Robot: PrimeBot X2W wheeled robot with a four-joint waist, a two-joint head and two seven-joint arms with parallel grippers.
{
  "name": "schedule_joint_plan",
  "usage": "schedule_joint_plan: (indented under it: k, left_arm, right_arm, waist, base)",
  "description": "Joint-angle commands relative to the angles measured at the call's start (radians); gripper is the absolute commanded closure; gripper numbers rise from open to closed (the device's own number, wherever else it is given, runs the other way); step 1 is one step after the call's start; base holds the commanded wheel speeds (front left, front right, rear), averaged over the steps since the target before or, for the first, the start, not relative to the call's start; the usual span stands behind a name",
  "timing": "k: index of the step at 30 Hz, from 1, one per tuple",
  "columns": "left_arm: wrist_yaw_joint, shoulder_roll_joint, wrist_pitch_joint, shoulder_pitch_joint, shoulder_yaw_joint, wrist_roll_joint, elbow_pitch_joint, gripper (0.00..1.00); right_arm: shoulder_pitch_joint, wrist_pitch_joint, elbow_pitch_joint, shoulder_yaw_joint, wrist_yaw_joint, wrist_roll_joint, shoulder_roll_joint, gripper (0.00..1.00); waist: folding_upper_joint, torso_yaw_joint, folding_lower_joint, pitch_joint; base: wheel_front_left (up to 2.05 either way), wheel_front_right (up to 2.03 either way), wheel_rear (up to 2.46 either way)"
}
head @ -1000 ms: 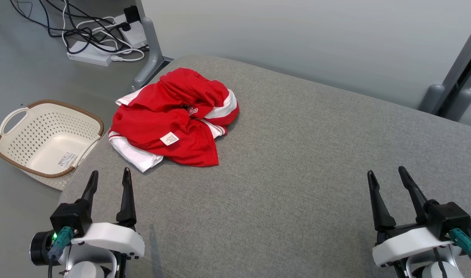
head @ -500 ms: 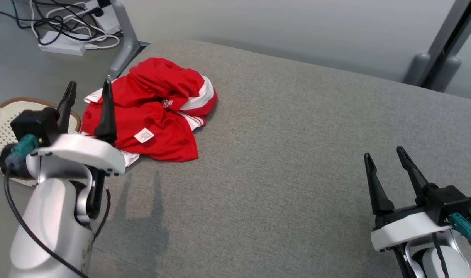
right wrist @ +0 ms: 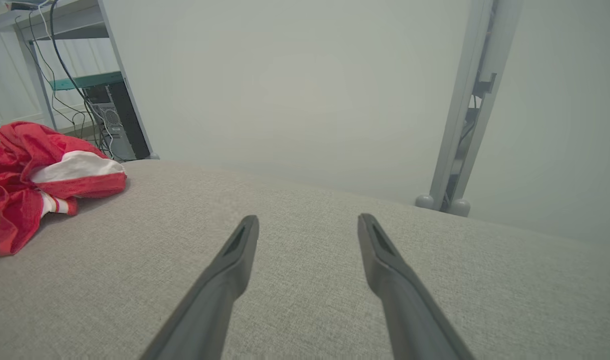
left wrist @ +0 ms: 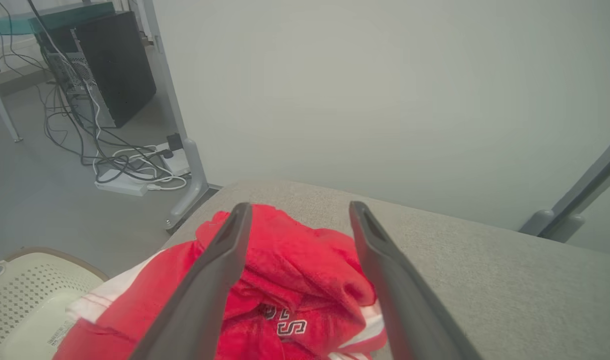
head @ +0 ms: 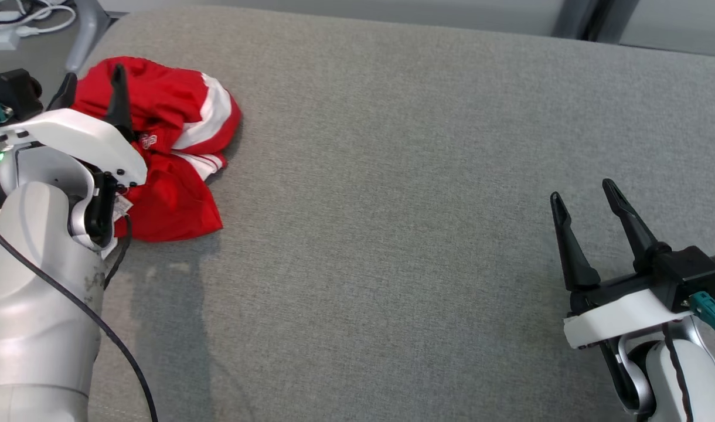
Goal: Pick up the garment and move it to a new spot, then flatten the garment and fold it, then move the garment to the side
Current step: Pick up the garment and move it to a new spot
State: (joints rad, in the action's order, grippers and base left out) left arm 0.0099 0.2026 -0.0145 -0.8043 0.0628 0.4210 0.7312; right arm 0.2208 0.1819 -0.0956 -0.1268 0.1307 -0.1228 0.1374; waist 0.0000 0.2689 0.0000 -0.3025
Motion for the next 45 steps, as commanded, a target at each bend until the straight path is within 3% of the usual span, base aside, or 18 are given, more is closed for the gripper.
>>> schedule_joint_plan:
  k: [1, 15, 16, 17, 23, 32, 36, 45]
  left_arm:
    - [-0.001, 0.009, 0.009, -0.036, -0.009, 0.007, 0.038, 0.00]
    - [-0.023, 0.059, 0.029, -0.186, -0.038, 0.045, 0.384, 0.00]
    - [-0.023, 0.059, 0.031, -0.193, -0.035, 0.044, 0.400, 0.24]
    - [-0.025, 0.062, 0.037, -0.199, -0.034, 0.044, 0.413, 1.00]
    - [-0.026, 0.075, 0.110, -0.220, -0.019, 0.028, 0.471, 1.00]
    - [-0.020, 0.067, 0.271, -0.154, -0.018, 0.019, 0.419, 1.00]
    - [0.004, 0.056, 0.279, -0.070, -0.043, 0.000, 0.267, 1.00]
    - [0.047, -0.018, 0.278, 0.281, -0.100, -0.076, -0.176, 1.00]
  right_arm:
    - [0.020, -0.002, 0.006, 0.000, 0.000, -0.003, 0.009, 0.00]
    - [0.071, 0.011, 0.004, -0.010, 0.000, -0.014, 0.027, 0.00]
    - [0.073, 0.012, 0.004, -0.008, 0.000, -0.015, 0.027, 0.00]
    - [0.074, 0.013, 0.003, -0.008, 0.000, -0.015, 0.025, 0.00]
    - [0.078, 0.016, -0.008, -0.001, 0.000, -0.014, 0.021, 0.00]
    - [0.039, 0.035, -0.032, 0.023, 0.000, -0.012, -0.007, 0.00]
    - [0.021, 0.041, -0.037, 0.038, 0.000, -0.012, -0.022, 0.00]
    - [-0.027, 0.048, -0.054, 0.042, 0.000, -0.014, -0.048, 0.00]
  waist:
    - [0.0000, -0.043, 0.0000, -0.049]
    - [0.0000, -0.111, 0.0000, -0.145]
    - [0.0000, -0.111, 0.0000, -0.148]
    - [0.0000, -0.112, 0.0000, -0.149]
    - [0.0000, -0.110, 0.0000, -0.134]
    - [0.0000, -0.100, 0.0000, -0.031]
    - [0.0000, -0.099, 0.0000, 0.014]
    - [0.0000, -0.117, 0.0000, 0.107]
  base:
    - [0.00, 0.00, 0.00]
    - [0.00, 0.00, 0.00]
    - [0.00, 0.00, 0.00]
    - [0.00, 0.00, 0.00]
    - [0.00, 0.00, 0.00]
    - [0.00, 0.00, 0.00]
    - [0.00, 0.00, 0.00]
    - [0.00, 0.00, 0.00]
